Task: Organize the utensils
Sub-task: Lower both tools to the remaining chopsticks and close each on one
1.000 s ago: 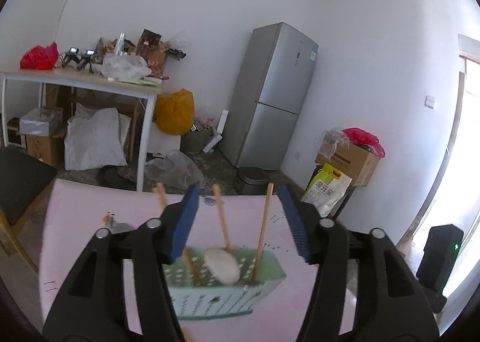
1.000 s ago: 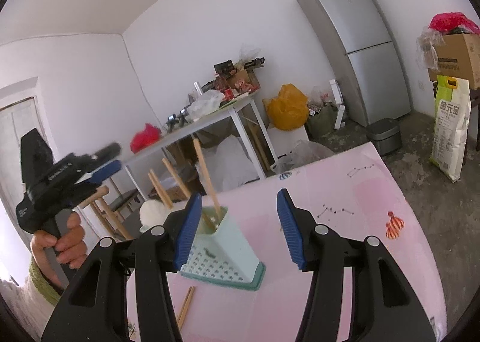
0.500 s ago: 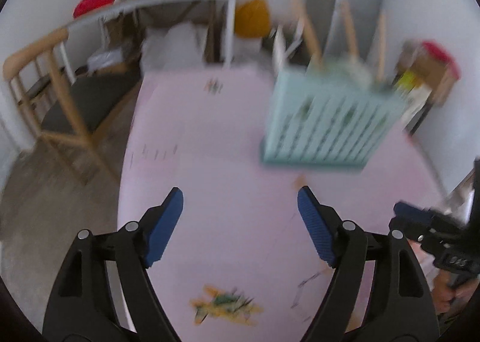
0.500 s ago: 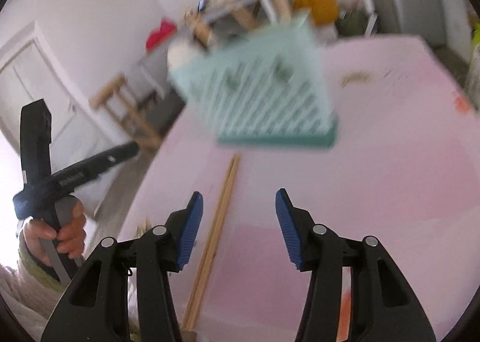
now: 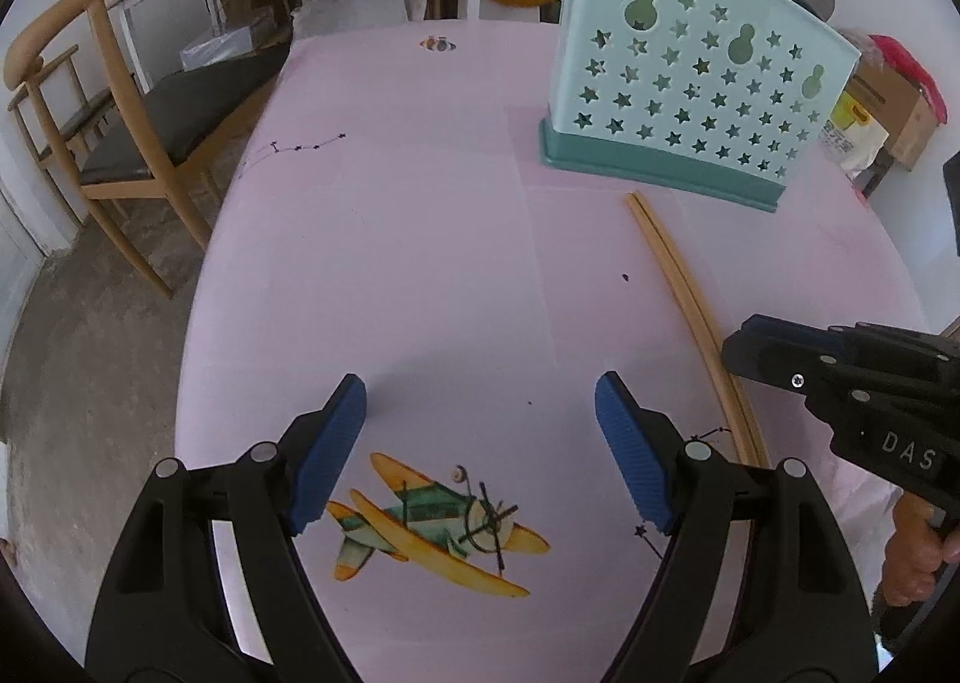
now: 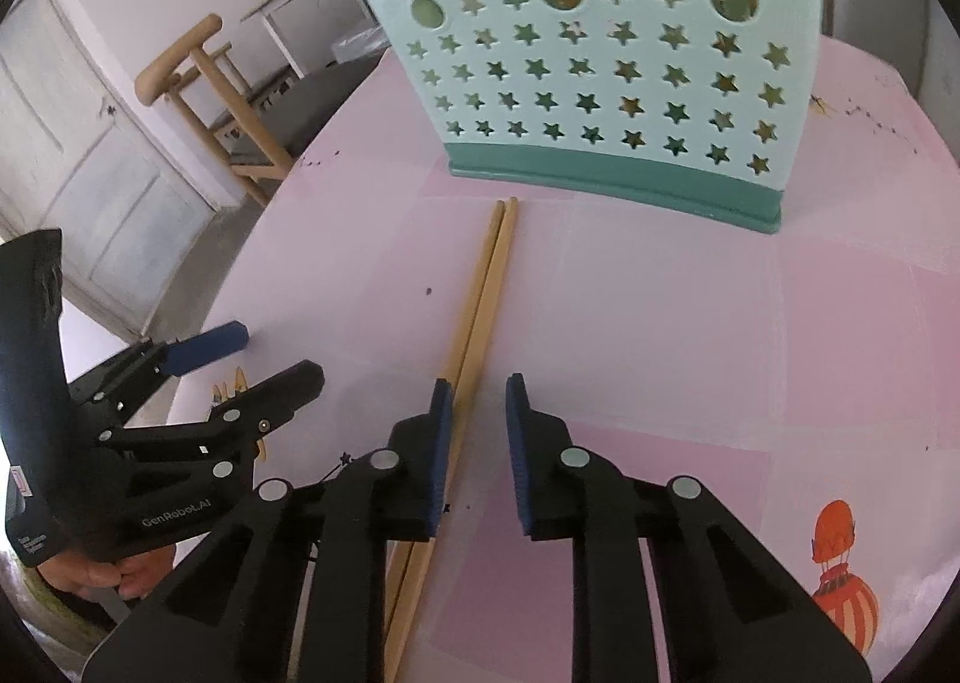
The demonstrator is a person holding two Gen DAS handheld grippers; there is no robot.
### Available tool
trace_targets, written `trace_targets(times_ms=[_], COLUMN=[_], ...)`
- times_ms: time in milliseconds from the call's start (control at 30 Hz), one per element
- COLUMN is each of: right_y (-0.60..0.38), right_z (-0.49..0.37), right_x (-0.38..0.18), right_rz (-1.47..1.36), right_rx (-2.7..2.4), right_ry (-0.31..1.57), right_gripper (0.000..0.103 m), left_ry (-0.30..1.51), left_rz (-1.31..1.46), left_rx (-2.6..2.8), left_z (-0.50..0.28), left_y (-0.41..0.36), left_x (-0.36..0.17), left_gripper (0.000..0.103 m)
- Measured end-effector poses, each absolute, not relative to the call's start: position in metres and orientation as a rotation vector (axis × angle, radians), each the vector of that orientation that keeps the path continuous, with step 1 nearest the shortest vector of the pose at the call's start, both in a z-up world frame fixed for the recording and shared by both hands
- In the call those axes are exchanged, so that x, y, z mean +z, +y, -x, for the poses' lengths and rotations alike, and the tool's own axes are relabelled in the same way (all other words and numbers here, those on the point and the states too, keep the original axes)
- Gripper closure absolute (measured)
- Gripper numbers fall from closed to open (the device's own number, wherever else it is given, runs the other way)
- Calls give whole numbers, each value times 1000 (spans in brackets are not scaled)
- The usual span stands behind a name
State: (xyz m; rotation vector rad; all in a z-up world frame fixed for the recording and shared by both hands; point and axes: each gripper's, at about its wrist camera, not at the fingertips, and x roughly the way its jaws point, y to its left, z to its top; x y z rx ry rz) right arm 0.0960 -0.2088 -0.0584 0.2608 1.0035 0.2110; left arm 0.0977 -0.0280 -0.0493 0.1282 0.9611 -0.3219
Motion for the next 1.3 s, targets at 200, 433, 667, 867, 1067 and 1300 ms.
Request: trace_targets(times_ms=[200, 433, 667, 867, 1067, 1300], right_y=[-193, -206, -248, -262, -263, -264], right_z=[-103, -100, -80, -72, -72, -70], right_x=[-56, -54, -56, -58, -59, -60], right_rz=[-193, -170, -226, -277, -287, -299], right_rx=[184, 106, -3, -15, -2, 10], right_ry=[1011, 1022, 1023, 1013, 1002, 987], right_gripper=[94, 97, 97, 97, 97, 97], left_ry=[957, 948, 960, 983, 977, 984], left_rz=[-124, -82, 33, -83, -175, -176], left_rx=[-320, -340, -541, -602, -569, -526], left_z=[-100, -107, -106, -102, -98, -101], left_y=[-28, -26, -47, -88, -107, -109], left_x=[-48, -42, -30, -40, -45, -45], left_gripper=[28, 28, 32, 66, 78, 96])
